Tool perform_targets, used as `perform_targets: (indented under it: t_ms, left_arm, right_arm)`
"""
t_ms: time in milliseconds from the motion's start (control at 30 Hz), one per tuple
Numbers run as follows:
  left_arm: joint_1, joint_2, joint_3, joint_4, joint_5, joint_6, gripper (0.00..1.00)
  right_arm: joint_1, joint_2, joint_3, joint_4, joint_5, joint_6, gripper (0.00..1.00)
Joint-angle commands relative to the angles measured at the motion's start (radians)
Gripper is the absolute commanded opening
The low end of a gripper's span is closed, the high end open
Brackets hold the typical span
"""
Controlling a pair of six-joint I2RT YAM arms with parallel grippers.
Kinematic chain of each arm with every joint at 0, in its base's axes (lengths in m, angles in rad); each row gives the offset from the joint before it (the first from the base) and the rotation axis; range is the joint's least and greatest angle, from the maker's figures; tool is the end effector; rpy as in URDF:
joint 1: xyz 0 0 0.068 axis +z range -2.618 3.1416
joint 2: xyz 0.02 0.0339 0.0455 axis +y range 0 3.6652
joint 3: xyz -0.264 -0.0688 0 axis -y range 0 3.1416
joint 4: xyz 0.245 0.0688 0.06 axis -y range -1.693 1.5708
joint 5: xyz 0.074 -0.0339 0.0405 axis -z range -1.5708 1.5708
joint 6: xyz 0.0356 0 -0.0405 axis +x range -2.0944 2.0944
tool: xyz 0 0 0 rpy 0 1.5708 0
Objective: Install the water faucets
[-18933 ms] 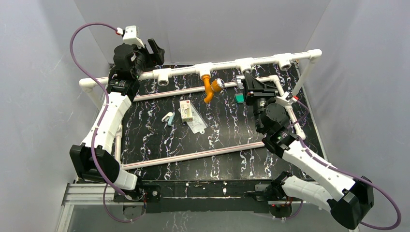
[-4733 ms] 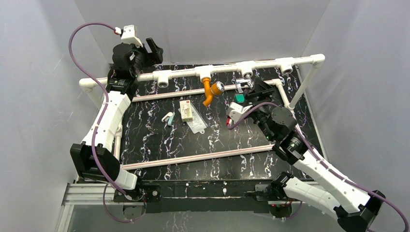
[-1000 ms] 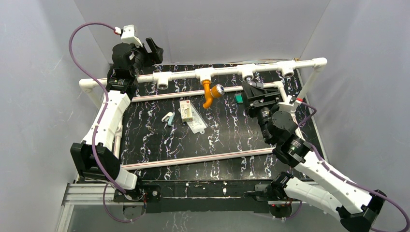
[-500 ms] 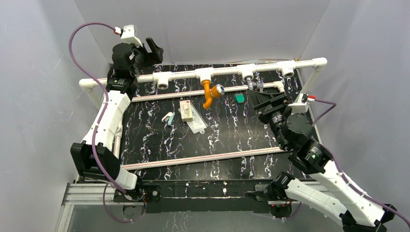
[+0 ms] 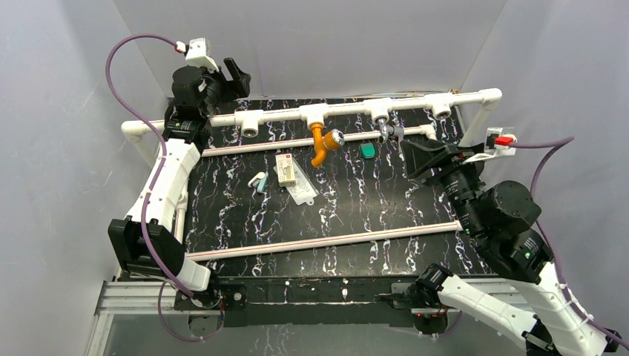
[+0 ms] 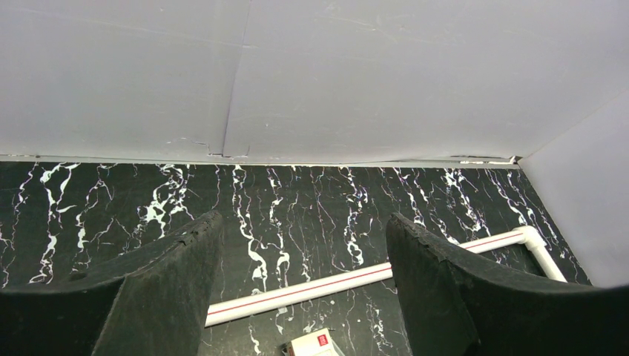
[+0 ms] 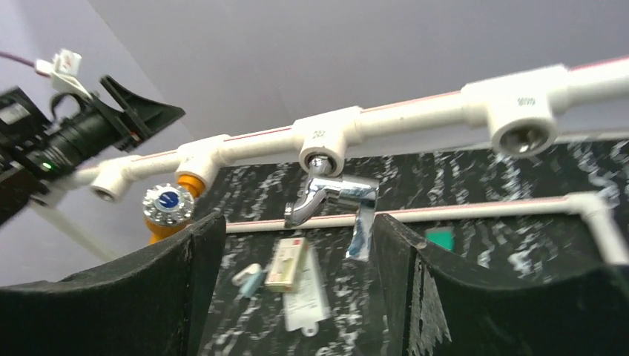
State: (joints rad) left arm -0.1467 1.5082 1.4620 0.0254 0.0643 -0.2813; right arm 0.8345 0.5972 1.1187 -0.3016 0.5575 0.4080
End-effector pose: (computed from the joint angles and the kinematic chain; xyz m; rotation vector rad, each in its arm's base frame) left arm 0.3563 -0.0550 0.4233 -0.0575 1.6038 -0.3840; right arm 0.0717 0.0510 0.4588 0.1834 1.4043 0.6586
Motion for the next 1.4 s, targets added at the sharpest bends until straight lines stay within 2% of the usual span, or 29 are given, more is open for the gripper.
perform_targets:
  t_ms: [0, 133, 300, 467, 633, 933, 1100, 1367]
  left_arm:
    - [0.013, 0.129, -0.123, -0.265, 0.003, -0.002, 0.78]
    - [0.013, 0.132, -0.122, -0.266, 0.005, -0.004, 0.78]
    - [0.013, 0.137, -0.122, -0.266, 0.011, -0.006, 0.78]
    - [0.013, 0.137, -0.121, -0.266, 0.012, -0.006, 0.78]
    - [0.013, 0.137, -0.122, -0.266, 0.01, -0.006, 0.78]
    - [0.018, 0.137, -0.121, -0.266, 0.016, -0.007, 0.78]
    - [0.02, 0.138, -0.121, -0.266, 0.017, -0.009, 0.78]
    - [0.021, 0.138, -0.121, -0.266, 0.02, -0.01, 0.78]
  right_arm:
    - [0.004, 0.044, 0.063, -0.021, -0.036, -0.434, 0.81]
    - [0.003, 0.054, 0.055, 0.018, -0.066, -0.706, 0.83]
    - [0.003, 0.083, 0.064, -0.009, -0.184, -1.0, 0.84]
    - [0.004, 0.111, 0.036, -0.044, -0.276, -1.239, 0.83]
    - [0.005, 0.136, -0.021, 0.013, -0.285, -1.413, 0.83]
    - [0.004, 0.164, -0.148, 0.253, -0.261, -1.55, 0.8]
    - [0.004, 0.171, -0.203, 0.391, -0.236, -1.581, 0.71]
    - [0.004, 0.216, -0.234, 0.468, -0.176, -1.586, 0.59]
